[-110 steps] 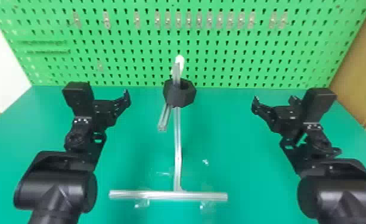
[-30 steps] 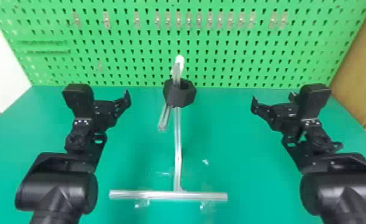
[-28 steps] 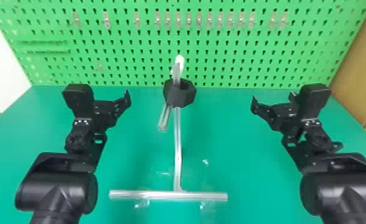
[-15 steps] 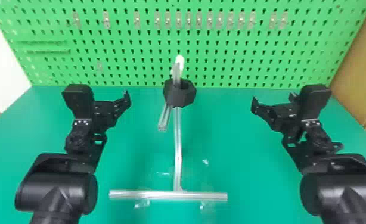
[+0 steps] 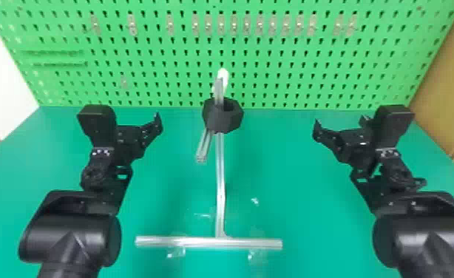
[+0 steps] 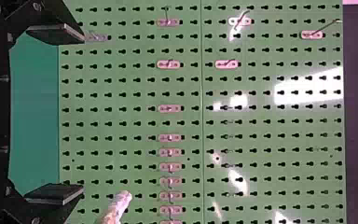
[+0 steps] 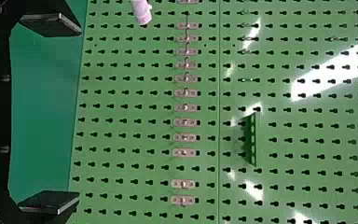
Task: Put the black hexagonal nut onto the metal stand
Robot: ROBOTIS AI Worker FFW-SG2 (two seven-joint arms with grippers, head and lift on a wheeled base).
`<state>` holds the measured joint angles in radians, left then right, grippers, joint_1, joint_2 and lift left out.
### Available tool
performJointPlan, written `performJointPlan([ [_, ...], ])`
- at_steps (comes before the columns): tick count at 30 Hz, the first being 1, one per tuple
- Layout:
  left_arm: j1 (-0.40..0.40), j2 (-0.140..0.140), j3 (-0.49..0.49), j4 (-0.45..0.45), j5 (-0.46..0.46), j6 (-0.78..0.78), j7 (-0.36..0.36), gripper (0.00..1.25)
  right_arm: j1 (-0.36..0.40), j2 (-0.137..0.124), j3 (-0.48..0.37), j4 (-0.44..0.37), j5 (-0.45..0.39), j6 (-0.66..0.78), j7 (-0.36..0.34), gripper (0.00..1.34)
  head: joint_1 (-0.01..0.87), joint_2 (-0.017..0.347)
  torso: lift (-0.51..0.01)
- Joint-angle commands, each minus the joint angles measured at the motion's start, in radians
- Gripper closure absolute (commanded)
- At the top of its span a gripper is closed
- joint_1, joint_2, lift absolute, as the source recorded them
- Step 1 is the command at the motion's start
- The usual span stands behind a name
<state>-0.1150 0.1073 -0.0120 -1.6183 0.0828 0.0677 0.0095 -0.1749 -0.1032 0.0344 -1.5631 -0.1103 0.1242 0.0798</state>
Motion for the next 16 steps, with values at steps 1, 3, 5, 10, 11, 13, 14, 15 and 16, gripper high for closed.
performJointPlan([
  [1, 0.0, 0.0, 0.0, 0.0, 0.0, 0.0, 0.0, 0.15, 0.0, 0.0, -0.001, 0.0, -0.002, -0.002, 0.0, 0.07, 0.693, 0.081, -0.001],
  [3, 0.0, 0.0, 0.0, 0.0, 0.0, 0.0, 0.0, 0.15, 0.0, 0.0, -0.002, 0.0, -0.003, -0.002, 0.0, 0.07, 0.693, 0.081, -0.001],
  [5, 0.0, 0.0, 0.0, 0.0, 0.0, 0.0, 0.0, 0.15, 0.0, 0.0, -0.002, 0.0, -0.003, -0.002, 0.0, 0.07, 0.693, 0.081, -0.001],
  [10, 0.0, 0.0, 0.0, 0.0, 0.0, 0.0, 0.0, 0.15, 0.0, 0.0, -0.002, 0.0, -0.005, -0.002, 0.0, 0.07, 0.693, 0.081, -0.001],
  [11, 0.0, 0.0, 0.0, 0.0, 0.0, 0.0, 0.0, 0.15, 0.0, -0.001, -0.001, 0.0, -0.005, -0.002, 0.0, 0.07, 0.693, 0.081, -0.001],
  [13, 0.0, 0.0, 0.0, 0.0, 0.0, 0.0, 0.0, 0.15, 0.0, 0.0, -0.001, 0.0, -0.005, -0.002, 0.0, 0.07, 0.693, 0.081, -0.001],
  [14, -0.002, 0.0, 0.0, 0.0, 0.0, 0.0, 0.0, 0.15, -0.002, -0.001, -0.001, 0.0, -0.005, -0.002, 0.0, 0.07, 0.693, 0.081, -0.001],
  [15, -0.002, 0.0, 0.0, 0.0, 0.0, 0.0, 0.0, 0.15, -0.002, -0.001, 0.001, 0.0, -0.005, -0.002, 0.0, 0.07, 0.693, 0.081, -0.001],
  [16, -0.002, 0.0, 0.0, 0.0, 0.0, 0.0, 0.0, 0.15, -0.002, -0.001, 0.001, 0.0, -0.005, -0.002, 0.0, 0.07, 0.693, 0.081, -0.001],
])
